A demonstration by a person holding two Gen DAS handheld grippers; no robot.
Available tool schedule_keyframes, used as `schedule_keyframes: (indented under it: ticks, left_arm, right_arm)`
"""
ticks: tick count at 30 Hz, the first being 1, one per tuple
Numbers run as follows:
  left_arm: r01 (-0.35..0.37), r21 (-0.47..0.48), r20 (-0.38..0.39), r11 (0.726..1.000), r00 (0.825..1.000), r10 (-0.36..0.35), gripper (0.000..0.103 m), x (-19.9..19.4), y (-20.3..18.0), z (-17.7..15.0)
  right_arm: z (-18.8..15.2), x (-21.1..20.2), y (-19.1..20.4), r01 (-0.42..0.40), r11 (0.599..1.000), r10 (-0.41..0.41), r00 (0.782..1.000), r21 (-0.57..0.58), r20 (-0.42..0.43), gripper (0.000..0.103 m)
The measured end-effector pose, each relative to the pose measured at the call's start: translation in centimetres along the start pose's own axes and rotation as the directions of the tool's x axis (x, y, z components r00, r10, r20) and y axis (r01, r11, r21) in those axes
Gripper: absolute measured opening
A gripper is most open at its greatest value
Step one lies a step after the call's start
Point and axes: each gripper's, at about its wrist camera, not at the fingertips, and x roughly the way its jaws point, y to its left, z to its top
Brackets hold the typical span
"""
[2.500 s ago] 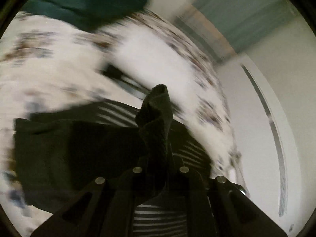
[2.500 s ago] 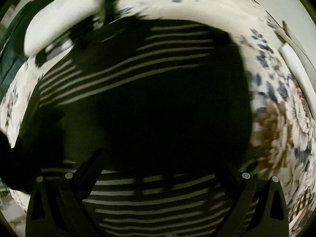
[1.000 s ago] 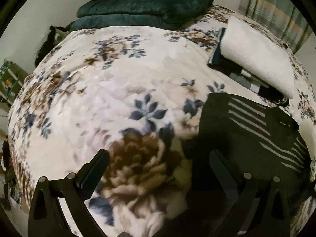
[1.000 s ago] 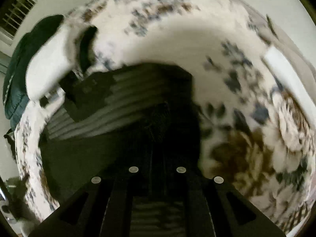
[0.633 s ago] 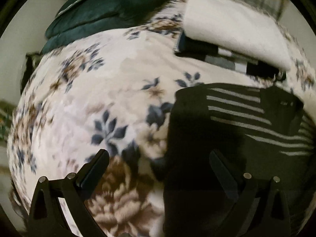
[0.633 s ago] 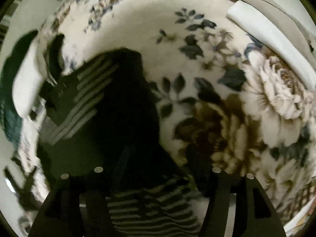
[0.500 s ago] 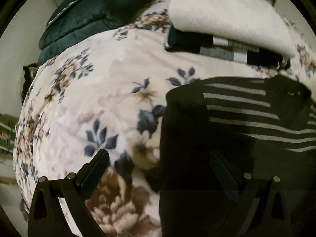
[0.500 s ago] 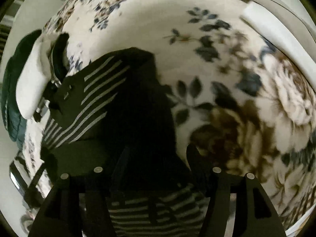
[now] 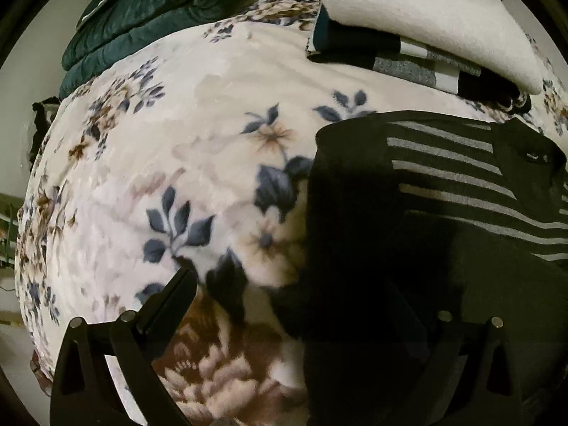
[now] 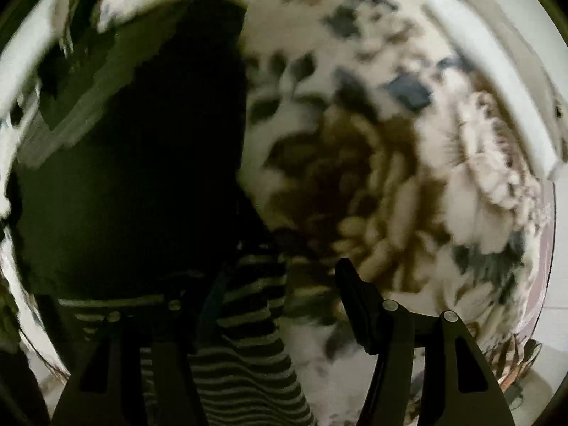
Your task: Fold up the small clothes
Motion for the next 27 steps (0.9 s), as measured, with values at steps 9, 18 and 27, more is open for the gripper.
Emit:
schedule_keyframes:
  ticks: [9,18,27]
  left_arm:
    - [0.018,-0.019,-0.005,1.0,1.0,-0.018,0.103,0.5,0.2,-0.1]
    - [0.053,-0.015,0.014,0.998,0.999,-0.053,0.103,-0.1,0.9,-0.4]
    - [0.119,-0.031,0.021,0.992,0.993,-0.119,0.103,-0.1,1.7,-0.4]
  right_arm:
    - [6.1,1.6,3.0,-0.151,0.988,0.151,0.989,0.012,-0.001,0.038]
    - [4.8,-5.2,6.1,-0.015,0.996,0.041,0.948,-0.085,0.316,0.009]
    - [5.5,-3.4,5.5,0.044,0.999,-0.042,0.975,-0.004,0.218,0.045]
